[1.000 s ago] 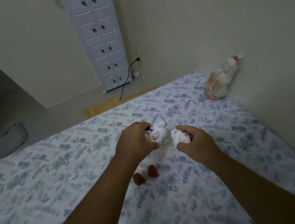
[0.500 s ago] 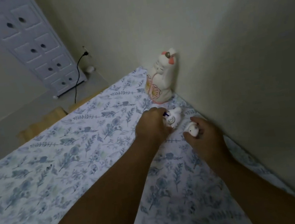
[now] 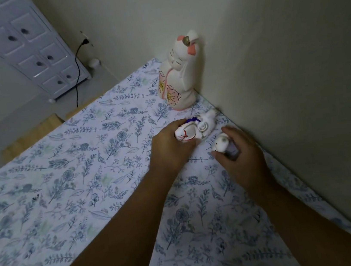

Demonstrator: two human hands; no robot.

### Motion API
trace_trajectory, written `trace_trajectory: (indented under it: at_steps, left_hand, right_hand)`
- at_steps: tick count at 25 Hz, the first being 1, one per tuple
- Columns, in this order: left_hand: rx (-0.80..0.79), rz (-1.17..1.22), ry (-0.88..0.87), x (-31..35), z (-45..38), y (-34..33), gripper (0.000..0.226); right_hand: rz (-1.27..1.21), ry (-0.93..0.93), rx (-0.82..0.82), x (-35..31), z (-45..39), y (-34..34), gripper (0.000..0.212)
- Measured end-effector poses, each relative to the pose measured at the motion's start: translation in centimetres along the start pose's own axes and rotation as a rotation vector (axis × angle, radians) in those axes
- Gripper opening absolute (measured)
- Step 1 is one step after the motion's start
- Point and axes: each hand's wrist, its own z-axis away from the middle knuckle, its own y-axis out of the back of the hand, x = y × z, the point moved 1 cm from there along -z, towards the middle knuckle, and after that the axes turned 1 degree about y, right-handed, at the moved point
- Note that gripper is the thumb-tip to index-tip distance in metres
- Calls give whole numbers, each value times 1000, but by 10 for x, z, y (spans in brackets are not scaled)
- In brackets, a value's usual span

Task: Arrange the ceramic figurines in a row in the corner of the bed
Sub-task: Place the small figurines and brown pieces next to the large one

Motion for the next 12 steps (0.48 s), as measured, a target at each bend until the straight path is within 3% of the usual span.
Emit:
trace_trajectory:
  at_steps: [12]
  left_hand:
    - [-7,50,-21,-3,2,-1,49]
  right_hand:
    - [-47,-53,163,-9,22,-21,58]
